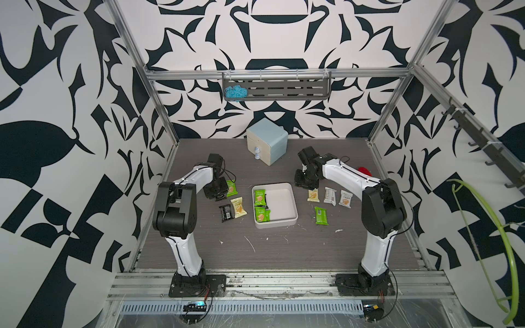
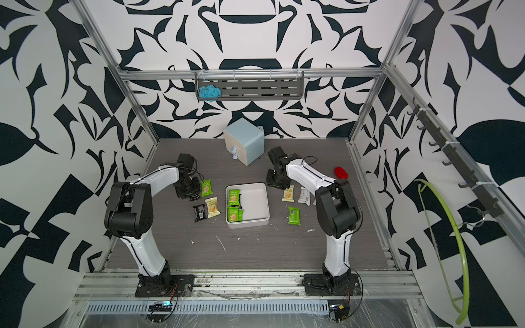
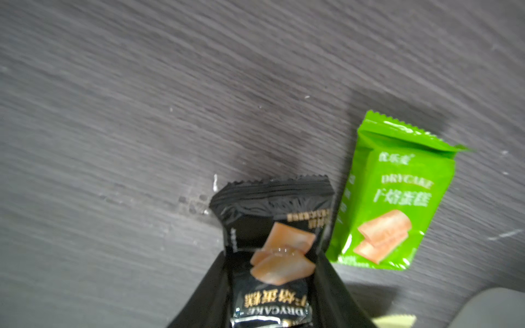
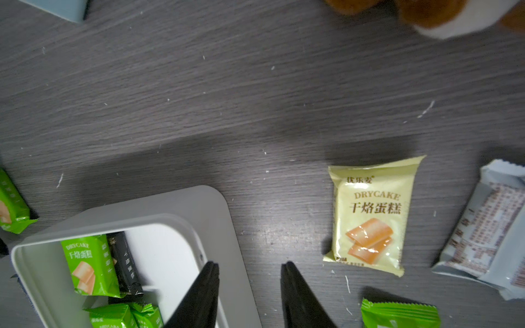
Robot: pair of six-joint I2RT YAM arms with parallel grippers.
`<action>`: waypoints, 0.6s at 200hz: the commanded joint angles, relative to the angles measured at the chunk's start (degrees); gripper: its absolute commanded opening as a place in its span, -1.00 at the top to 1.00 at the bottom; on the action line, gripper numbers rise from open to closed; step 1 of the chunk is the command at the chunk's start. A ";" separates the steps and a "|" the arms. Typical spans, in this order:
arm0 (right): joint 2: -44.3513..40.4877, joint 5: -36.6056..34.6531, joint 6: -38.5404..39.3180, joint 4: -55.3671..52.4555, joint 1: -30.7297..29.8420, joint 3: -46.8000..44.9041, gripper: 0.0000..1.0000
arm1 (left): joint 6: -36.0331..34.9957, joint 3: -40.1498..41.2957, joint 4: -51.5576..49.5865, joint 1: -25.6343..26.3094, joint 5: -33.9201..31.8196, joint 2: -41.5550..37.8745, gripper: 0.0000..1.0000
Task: Take the cookies out of the storage box
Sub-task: Place the cookie at the center of the board.
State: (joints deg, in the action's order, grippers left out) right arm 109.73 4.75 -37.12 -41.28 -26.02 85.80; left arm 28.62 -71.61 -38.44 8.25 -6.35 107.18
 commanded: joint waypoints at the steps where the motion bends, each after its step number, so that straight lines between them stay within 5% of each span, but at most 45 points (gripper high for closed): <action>1: -4.41 -1.53 -0.49 -1.85 -0.08 -0.43 0.14 | -1.55 -0.70 0.79 -0.16 0.20 1.28 0.04; 44: -9.52 -3.12 -0.19 -1.85 -0.08 -4.58 0.10 | -1.41 -0.58 0.38 -0.16 0.02 -0.21 -0.35; 120: -17.92 -2.83 -0.25 0.87 -0.08 -14.18 0.09 | 5.07 -1.89 -3.77 5.97 0.71 -12.40 -0.40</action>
State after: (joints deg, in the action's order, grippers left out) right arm 95.31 2.61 -37.10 -41.56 -26.02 73.95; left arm 30.39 -72.03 -39.35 10.44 -5.85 99.85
